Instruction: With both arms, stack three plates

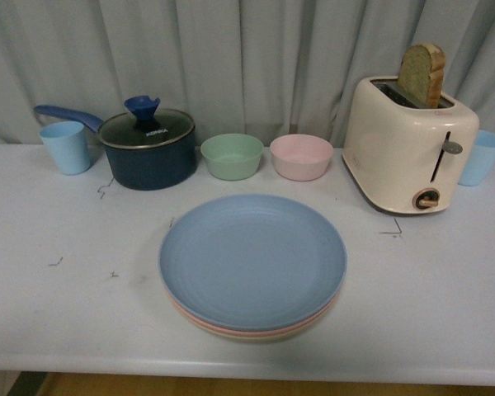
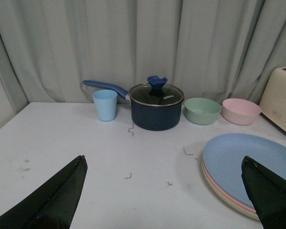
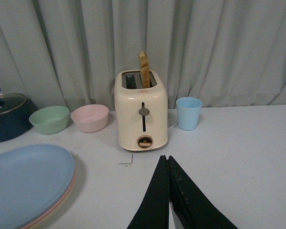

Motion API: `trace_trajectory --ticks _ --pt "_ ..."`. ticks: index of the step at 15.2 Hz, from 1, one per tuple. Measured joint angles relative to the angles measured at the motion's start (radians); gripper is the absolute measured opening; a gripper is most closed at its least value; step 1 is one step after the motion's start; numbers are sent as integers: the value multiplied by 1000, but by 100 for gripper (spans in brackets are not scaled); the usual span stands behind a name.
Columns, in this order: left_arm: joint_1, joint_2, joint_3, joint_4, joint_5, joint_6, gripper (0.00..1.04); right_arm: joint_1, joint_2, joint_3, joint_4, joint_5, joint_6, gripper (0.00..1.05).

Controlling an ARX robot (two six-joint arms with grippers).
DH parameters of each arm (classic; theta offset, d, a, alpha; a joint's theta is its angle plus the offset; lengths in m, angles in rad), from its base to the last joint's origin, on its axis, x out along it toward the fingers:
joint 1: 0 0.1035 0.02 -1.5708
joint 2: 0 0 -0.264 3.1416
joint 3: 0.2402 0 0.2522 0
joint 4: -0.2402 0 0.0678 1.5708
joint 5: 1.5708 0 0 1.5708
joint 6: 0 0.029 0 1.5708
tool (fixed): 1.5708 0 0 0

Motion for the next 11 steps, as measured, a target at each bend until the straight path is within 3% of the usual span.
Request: trace_trajectory --ticks 11 --pt "0 0 0 0 0 0 98 0 -293 0 -286 0 0 2"
